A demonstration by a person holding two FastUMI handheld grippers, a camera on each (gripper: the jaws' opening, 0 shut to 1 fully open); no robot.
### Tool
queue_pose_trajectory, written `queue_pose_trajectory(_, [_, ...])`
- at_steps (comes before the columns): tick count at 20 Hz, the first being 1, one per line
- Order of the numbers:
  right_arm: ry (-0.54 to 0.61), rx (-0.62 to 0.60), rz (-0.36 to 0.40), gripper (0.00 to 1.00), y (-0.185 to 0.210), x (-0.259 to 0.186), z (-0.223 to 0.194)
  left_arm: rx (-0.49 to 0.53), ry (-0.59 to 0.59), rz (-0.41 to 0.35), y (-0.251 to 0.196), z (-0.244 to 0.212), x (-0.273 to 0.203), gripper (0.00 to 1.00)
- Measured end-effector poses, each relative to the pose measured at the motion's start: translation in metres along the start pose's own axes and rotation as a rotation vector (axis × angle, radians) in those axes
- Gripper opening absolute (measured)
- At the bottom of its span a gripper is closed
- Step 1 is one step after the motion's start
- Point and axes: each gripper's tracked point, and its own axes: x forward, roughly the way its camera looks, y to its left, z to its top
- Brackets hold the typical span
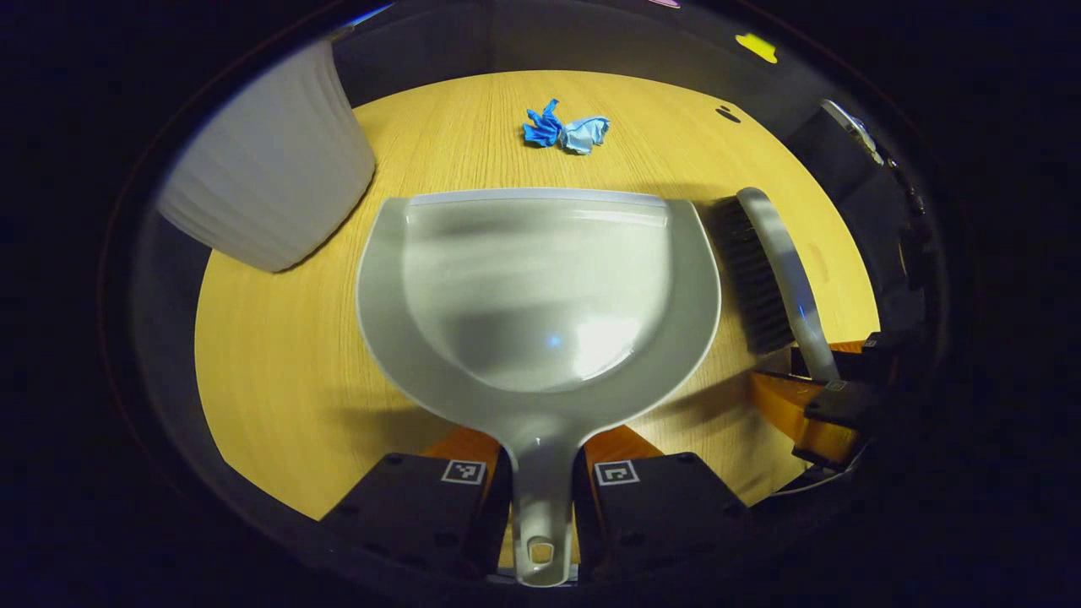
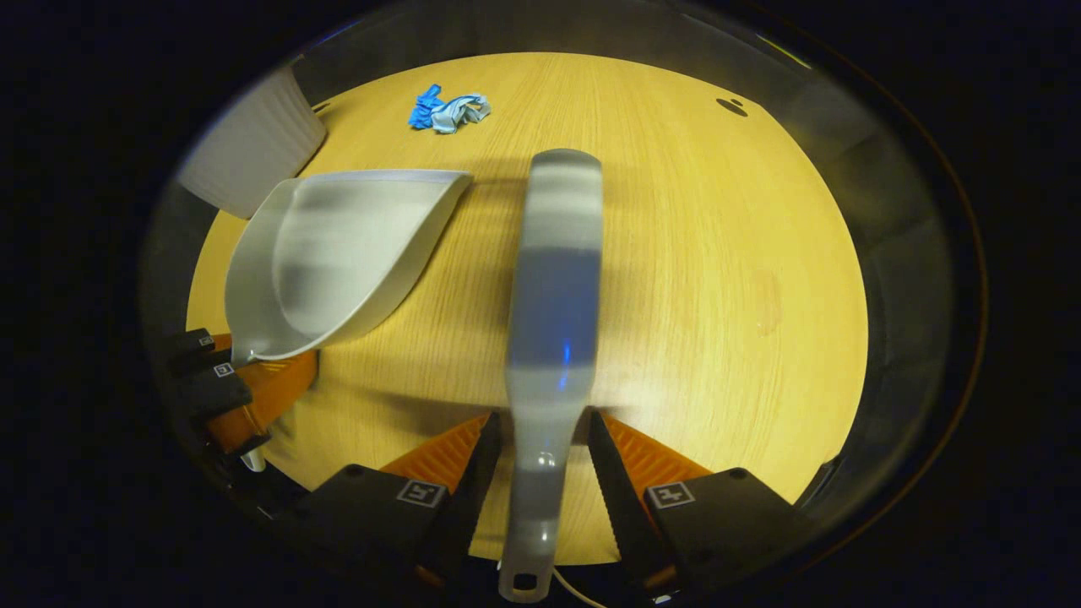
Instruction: Pick up the small broom and dustpan from the desktop, sweep the trash into the dustpan with the broom, and then empty the trash into the garbage bin.
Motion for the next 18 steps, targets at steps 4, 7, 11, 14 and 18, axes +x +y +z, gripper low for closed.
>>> queue_pose_trajectory(4, [0.029, 0.005, 0.026, 0.34, 0.001, 0.007, 0.016, -0.003, 0.012, -0.011, -0.001, 0.001, 0.001, 0.3])
queue_pose_trajectory(7, [0.054, -0.02, 0.036, 0.24, -0.007, 0.008, 0.024, -0.002, 0.018, -0.015, 0.0, 0.001, 0.001, 0.3])
queue_pose_trajectory(11, [0.062, -0.093, 0.019, 0.28, -0.026, 0.004, 0.046, -0.021, 0.036, -0.042, 0.001, 0.0, -0.001, 0.31])
queue_pose_trajectory(14, [0.017, -0.117, -0.004, 0.29, -0.041, 0.002, 0.087, 0.0, 0.06, -0.046, 0.006, -0.006, -0.003, 0.29])
queue_pose_trajectory(18, [-0.021, -0.155, -0.005, 0.28, -0.044, -0.001, 0.147, 0.07, 0.101, -0.03, 0.019, -0.012, -0.005, 0.3])
